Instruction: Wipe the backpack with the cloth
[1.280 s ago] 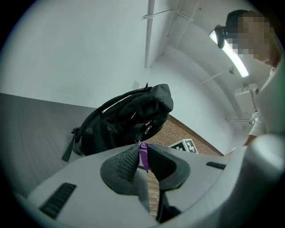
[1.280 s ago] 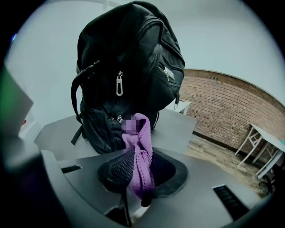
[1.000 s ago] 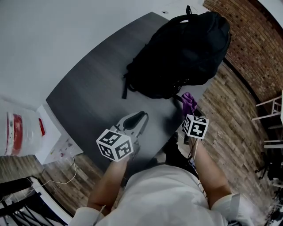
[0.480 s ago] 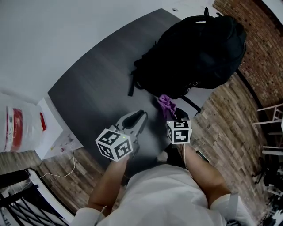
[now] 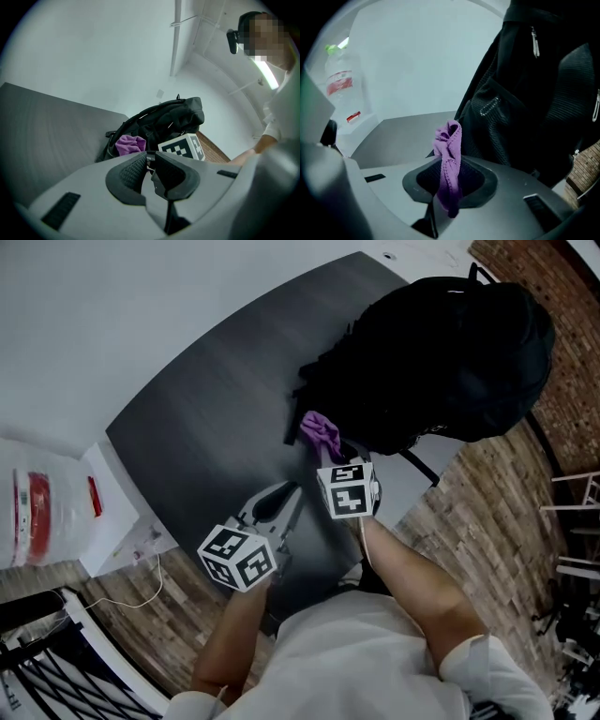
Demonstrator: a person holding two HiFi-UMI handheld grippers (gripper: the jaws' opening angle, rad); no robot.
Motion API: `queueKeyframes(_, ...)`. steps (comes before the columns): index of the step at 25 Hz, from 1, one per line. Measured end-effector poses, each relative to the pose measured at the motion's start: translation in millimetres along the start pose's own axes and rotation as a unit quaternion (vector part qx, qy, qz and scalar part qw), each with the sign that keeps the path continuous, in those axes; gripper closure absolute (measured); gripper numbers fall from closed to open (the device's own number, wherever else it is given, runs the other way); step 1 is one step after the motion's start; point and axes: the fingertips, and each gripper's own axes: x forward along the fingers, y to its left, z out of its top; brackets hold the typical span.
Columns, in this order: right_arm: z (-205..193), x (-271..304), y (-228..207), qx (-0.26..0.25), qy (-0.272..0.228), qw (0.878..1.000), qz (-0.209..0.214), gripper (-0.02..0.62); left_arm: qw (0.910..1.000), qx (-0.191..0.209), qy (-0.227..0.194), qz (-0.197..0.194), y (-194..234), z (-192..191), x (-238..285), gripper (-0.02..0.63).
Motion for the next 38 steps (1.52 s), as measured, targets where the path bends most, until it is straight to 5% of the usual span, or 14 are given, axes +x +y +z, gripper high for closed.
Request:
queueKeyframes(11, -2, 41, -4, -0.037, 0.014, 0.999, -0.029, 0.518, 0.9996, -0.003, 0.024, 0.011, 16, -7, 0, 0.549)
queueKeyframes(38, -50, -3, -56, 0.003, 0.025, 0.998, -0.06, 0.517, 0.9959, 0.04, 0.073, -0.036, -43, -24, 31, 0.549)
